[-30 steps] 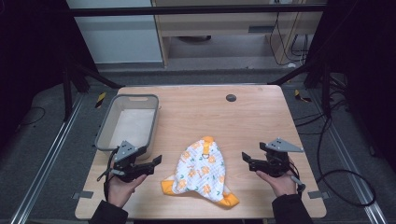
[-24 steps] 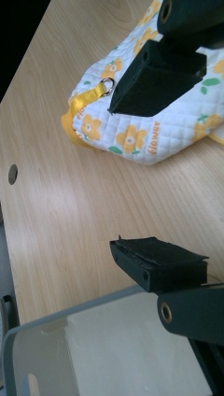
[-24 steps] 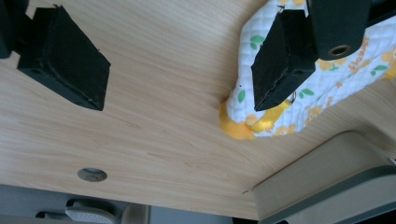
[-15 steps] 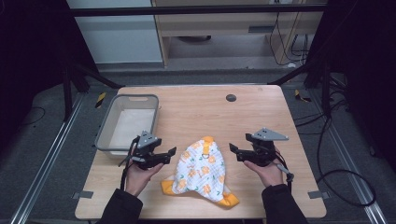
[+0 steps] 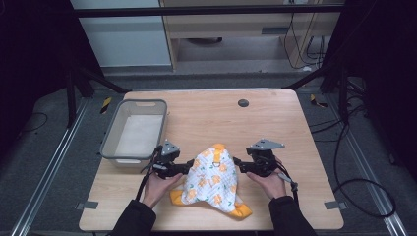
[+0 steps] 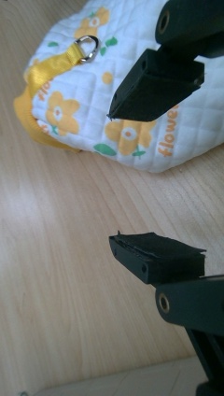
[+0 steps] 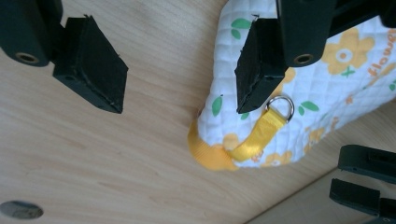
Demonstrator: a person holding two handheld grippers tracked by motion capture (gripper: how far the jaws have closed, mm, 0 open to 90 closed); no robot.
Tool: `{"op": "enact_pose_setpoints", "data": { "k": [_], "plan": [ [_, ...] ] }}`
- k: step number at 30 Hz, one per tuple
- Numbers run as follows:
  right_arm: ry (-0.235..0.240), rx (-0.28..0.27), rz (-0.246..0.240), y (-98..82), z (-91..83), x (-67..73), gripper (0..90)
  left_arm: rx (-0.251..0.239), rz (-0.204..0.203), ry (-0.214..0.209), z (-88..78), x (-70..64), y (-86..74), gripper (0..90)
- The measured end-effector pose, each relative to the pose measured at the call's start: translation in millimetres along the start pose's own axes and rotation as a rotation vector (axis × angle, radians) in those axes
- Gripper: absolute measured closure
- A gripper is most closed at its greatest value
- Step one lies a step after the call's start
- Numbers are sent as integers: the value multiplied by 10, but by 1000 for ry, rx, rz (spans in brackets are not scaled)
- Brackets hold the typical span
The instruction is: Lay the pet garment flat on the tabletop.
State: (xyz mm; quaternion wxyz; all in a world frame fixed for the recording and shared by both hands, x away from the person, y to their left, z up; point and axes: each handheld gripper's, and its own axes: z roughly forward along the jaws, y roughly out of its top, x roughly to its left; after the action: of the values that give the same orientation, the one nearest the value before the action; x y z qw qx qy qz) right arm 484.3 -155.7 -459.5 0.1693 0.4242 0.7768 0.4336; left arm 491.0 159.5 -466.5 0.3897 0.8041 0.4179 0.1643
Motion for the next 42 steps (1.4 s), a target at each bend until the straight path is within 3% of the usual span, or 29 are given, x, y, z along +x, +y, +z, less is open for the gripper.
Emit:
{"op": "enact_pose_setpoints", "data": {
  "k": [3, 4, 13, 16, 23, 28, 33, 35, 38, 41, 42],
  "plan": [
    [12, 36, -14, -46, 72, 40, 383, 26, 0, -20, 42, -3, -16, 332],
    [18, 43, -25, -56, 93, 51, 392, 30, -8, -45, 71, -4, -34, 342],
    [59, 99, -59, -129, 256, 127, 497, 72, -34, -93, 180, -7, -132, 461],
    [91, 111, -52, -139, 280, 138, 619, 105, -40, -134, 230, -44, -151, 564],
    [114, 132, -50, -138, 289, 178, 807, 132, -28, -138, 242, -85, -163, 793],
    [121, 135, -58, -134, 292, 193, 874, 132, -20, -149, 230, -95, -173, 856],
    [134, 115, -53, -109, 228, 180, 880, 111, -22, -156, 171, -95, -160, 865],
    [138, 110, -48, -99, 201, 178, 881, 82, -18, -155, 99, -97, -133, 866],
    [144, 61, -55, -63, 59, 169, 881, 18, -4, -167, -97, -136, -75, 867],
    [147, 30, -64, -56, -22, 167, 881, -8, 8, -175, -200, -163, -55, 868],
    [148, -3, -70, -50, -105, 168, 881, -43, 13, -184, -312, -199, -20, 868]
  ]
}}
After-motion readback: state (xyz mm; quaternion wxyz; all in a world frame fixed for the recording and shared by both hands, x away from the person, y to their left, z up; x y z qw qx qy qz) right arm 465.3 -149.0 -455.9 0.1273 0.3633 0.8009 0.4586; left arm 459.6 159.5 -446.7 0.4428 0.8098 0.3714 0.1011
